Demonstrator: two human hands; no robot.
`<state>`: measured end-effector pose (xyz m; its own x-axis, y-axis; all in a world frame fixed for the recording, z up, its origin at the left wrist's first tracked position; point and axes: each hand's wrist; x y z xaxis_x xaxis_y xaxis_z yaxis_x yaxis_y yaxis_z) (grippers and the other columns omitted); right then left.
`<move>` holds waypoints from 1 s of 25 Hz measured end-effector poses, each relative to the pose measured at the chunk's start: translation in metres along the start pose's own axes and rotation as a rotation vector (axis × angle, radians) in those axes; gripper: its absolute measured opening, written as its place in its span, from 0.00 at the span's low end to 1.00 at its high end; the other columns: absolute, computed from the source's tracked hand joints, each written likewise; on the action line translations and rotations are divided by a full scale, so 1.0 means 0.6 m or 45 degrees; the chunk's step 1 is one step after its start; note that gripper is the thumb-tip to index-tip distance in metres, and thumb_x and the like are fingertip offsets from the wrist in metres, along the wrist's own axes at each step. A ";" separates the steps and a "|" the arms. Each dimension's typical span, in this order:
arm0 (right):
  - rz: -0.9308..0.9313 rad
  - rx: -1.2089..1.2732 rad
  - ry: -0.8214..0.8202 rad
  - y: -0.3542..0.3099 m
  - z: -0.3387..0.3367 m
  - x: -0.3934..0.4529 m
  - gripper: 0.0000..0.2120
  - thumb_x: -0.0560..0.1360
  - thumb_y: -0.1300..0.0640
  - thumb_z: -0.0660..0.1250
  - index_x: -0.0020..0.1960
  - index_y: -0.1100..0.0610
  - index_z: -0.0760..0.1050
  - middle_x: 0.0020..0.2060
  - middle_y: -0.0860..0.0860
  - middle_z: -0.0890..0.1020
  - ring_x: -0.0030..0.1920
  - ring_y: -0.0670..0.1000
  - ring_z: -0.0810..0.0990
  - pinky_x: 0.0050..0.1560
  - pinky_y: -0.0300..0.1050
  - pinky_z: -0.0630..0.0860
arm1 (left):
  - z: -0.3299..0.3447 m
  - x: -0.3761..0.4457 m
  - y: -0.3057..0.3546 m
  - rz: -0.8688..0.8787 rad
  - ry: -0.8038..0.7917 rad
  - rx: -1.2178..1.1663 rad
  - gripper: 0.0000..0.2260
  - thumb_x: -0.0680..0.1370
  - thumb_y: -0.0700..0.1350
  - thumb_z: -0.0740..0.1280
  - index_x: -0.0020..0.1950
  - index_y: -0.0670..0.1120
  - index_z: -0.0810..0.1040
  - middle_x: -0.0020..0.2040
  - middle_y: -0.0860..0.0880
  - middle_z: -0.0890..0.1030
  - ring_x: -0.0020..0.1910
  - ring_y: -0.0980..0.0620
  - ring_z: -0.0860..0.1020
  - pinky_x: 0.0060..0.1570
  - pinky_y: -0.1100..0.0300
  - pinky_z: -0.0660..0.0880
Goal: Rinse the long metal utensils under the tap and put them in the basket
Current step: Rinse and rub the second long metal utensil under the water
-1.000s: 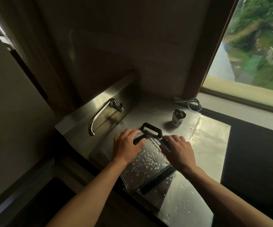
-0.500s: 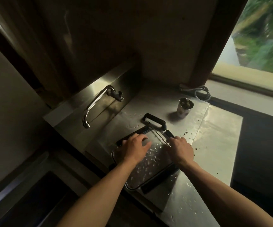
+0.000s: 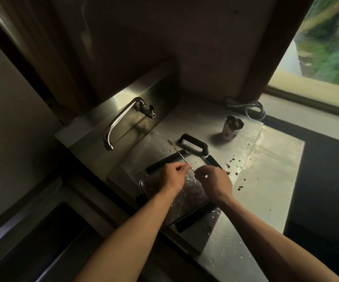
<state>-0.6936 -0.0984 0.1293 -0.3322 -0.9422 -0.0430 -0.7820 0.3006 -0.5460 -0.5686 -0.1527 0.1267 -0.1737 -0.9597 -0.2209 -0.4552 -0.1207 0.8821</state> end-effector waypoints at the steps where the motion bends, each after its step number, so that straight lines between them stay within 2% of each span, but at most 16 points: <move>1: -0.011 0.074 0.002 -0.011 -0.002 -0.005 0.05 0.75 0.55 0.70 0.48 0.50 0.84 0.43 0.45 0.86 0.42 0.47 0.82 0.42 0.44 0.78 | -0.006 -0.006 0.003 -0.038 0.036 -0.103 0.08 0.74 0.45 0.70 0.50 0.44 0.83 0.44 0.50 0.83 0.45 0.54 0.80 0.44 0.64 0.77; 4: -0.059 0.223 -0.040 -0.060 -0.008 -0.016 0.05 0.73 0.53 0.72 0.49 0.49 0.84 0.43 0.44 0.86 0.42 0.44 0.82 0.45 0.43 0.78 | -0.049 -0.025 0.012 -0.075 0.134 -0.261 0.02 0.72 0.43 0.72 0.44 0.47 0.82 0.40 0.51 0.83 0.42 0.54 0.80 0.45 0.61 0.77; 6: -0.119 0.329 -0.123 -0.105 -0.004 -0.024 0.06 0.72 0.53 0.74 0.48 0.49 0.84 0.42 0.43 0.86 0.41 0.42 0.83 0.45 0.43 0.80 | -0.096 -0.041 0.015 -0.056 0.223 -0.310 0.05 0.72 0.41 0.72 0.39 0.50 0.80 0.36 0.53 0.81 0.39 0.55 0.78 0.40 0.64 0.74; 10: -0.192 0.497 -0.355 -0.209 0.032 -0.059 0.02 0.71 0.52 0.74 0.44 0.46 0.83 0.36 0.40 0.84 0.37 0.36 0.81 0.39 0.34 0.77 | -0.203 -0.093 -0.010 -0.038 0.374 -0.339 0.06 0.72 0.38 0.71 0.39 0.49 0.79 0.34 0.53 0.79 0.32 0.61 0.76 0.35 0.67 0.73; 13: -0.238 0.571 -0.514 -0.301 0.099 -0.104 0.01 0.70 0.51 0.74 0.42 0.48 0.85 0.34 0.43 0.85 0.36 0.39 0.82 0.39 0.40 0.79 | -0.302 -0.156 -0.070 -0.046 0.501 -0.223 0.02 0.73 0.42 0.70 0.42 0.49 0.79 0.38 0.51 0.80 0.38 0.57 0.78 0.40 0.64 0.74; 17: -0.242 0.668 -0.798 -0.407 0.188 -0.192 0.02 0.72 0.54 0.73 0.41 0.50 0.85 0.36 0.48 0.85 0.39 0.46 0.83 0.46 0.47 0.80 | -0.417 -0.255 -0.162 -0.113 0.634 -0.031 0.02 0.76 0.46 0.68 0.44 0.54 0.77 0.41 0.54 0.80 0.41 0.59 0.78 0.40 0.70 0.72; 18: -0.272 0.670 -0.923 -0.440 0.218 -0.228 0.03 0.72 0.55 0.73 0.41 0.51 0.85 0.37 0.49 0.85 0.40 0.48 0.83 0.47 0.47 0.81 | -0.450 -0.296 -0.196 -0.161 0.695 -0.030 0.05 0.76 0.46 0.67 0.43 0.57 0.76 0.43 0.53 0.81 0.43 0.58 0.78 0.42 0.67 0.74; 21: -0.242 0.750 -1.097 -0.482 0.245 -0.278 0.02 0.72 0.57 0.73 0.43 0.55 0.85 0.39 0.51 0.86 0.43 0.51 0.85 0.48 0.44 0.81 | -0.494 -0.369 -0.241 -0.202 0.762 -0.006 0.09 0.76 0.44 0.67 0.40 0.59 0.75 0.44 0.51 0.81 0.45 0.54 0.79 0.48 0.56 0.77; 25: -0.092 1.013 -1.236 -0.530 0.288 -0.346 0.07 0.72 0.57 0.73 0.49 0.55 0.84 0.39 0.52 0.86 0.39 0.48 0.82 0.44 0.46 0.77 | -0.527 -0.478 -0.318 -0.277 0.962 -0.033 0.09 0.75 0.43 0.68 0.38 0.58 0.76 0.36 0.55 0.80 0.38 0.57 0.78 0.45 0.55 0.76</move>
<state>-0.2847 -0.0236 0.1676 0.4869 -0.7743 -0.4042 -0.1361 0.3899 -0.9107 -0.1557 0.0655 0.1532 0.5623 -0.8251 -0.0552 -0.3890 -0.3228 0.8628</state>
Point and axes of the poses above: each hand's wrist, its own x-axis towards the middle knuckle, its own z-axis out of the palm, y = z × x
